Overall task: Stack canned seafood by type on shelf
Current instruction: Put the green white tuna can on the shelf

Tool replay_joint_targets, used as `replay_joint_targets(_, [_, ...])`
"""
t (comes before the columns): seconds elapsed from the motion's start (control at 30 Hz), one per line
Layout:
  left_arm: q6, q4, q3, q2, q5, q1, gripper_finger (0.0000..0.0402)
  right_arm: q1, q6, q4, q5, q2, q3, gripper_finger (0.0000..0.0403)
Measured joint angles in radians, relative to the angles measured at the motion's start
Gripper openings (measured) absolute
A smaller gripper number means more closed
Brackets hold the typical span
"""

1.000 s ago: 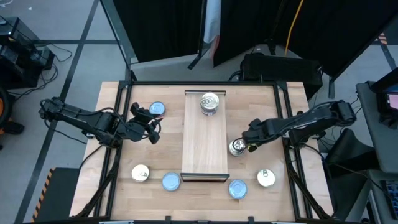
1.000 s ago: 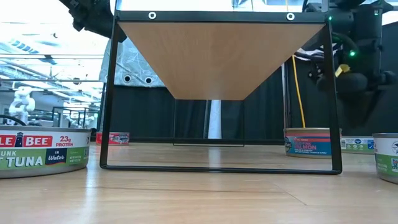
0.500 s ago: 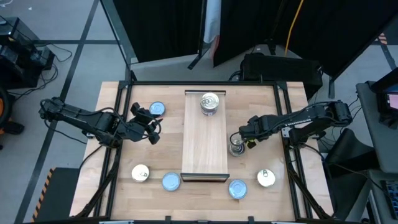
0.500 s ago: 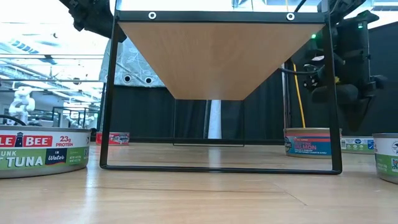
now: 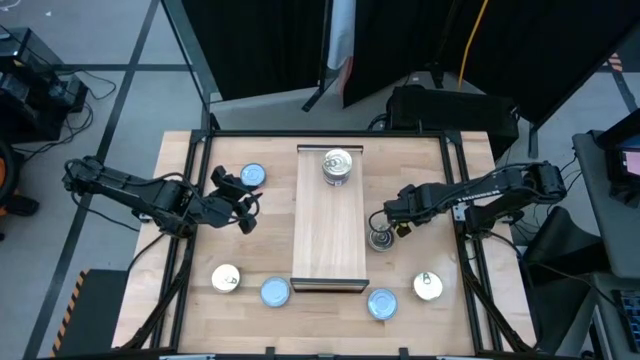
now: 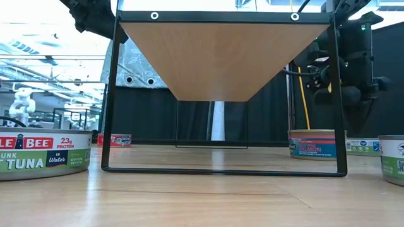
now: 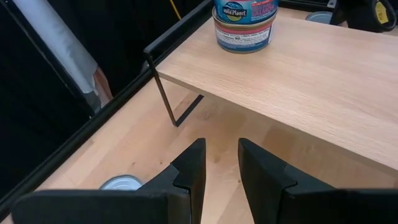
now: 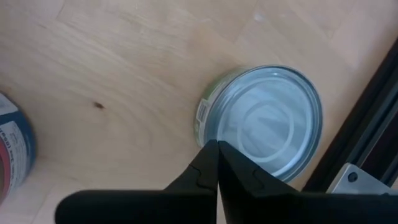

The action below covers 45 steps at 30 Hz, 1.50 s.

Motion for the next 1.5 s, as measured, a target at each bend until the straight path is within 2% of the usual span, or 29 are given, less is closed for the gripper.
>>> replay_joint_targets(0.43, [0.0, 0.0, 0.0, 0.0, 0.004, 0.0, 0.0097, 0.0, -0.022, 0.026, 0.005, 0.084, 0.002, 0.0])
replay_joint_targets(1.5, [0.0, -0.001, 0.0, 0.0, 0.027, 0.0, 0.0097, 0.0, -0.026, 0.06, -0.003, 0.038, -0.001, 0.0])
